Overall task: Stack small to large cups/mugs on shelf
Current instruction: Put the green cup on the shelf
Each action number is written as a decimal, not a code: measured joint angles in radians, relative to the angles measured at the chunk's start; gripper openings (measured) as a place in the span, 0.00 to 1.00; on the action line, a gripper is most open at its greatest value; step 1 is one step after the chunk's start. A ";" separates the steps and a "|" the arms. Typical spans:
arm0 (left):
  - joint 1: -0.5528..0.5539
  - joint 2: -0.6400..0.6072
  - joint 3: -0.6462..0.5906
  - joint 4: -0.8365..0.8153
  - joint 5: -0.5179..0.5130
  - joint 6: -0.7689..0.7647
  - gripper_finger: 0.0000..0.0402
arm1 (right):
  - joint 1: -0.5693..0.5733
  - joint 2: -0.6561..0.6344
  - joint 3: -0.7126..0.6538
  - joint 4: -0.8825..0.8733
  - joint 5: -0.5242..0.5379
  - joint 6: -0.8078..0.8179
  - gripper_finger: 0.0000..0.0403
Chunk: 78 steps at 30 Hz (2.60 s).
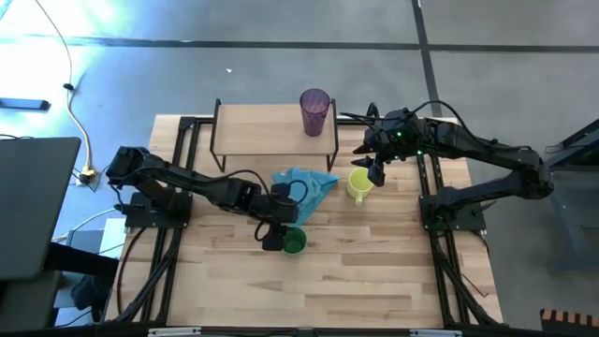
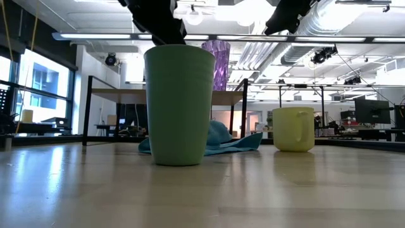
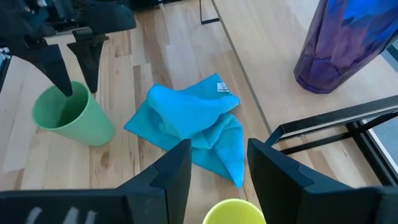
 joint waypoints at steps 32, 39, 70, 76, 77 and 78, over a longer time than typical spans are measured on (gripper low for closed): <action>0.000 0.014 0.000 0.001 0.022 -0.004 0.39 | 0.000 0.000 0.000 0.008 0.000 -0.007 0.37; 0.000 0.013 0.000 0.000 0.041 -0.010 0.39 | 0.000 0.000 0.000 0.008 0.000 0.001 0.37; 0.000 0.080 0.000 -0.028 0.040 -0.026 0.39 | 0.000 0.001 0.001 0.011 -0.001 0.011 0.37; 0.004 0.080 0.000 -0.028 0.029 -0.019 0.39 | 0.000 0.001 0.001 0.009 -0.001 0.011 0.37; 0.008 0.080 0.000 -0.029 0.026 -0.019 0.39 | 0.000 0.001 0.001 0.009 -0.001 0.011 0.37; 0.009 0.080 0.000 -0.030 0.024 -0.019 0.39 | 0.000 0.001 0.001 0.009 -0.001 0.012 0.37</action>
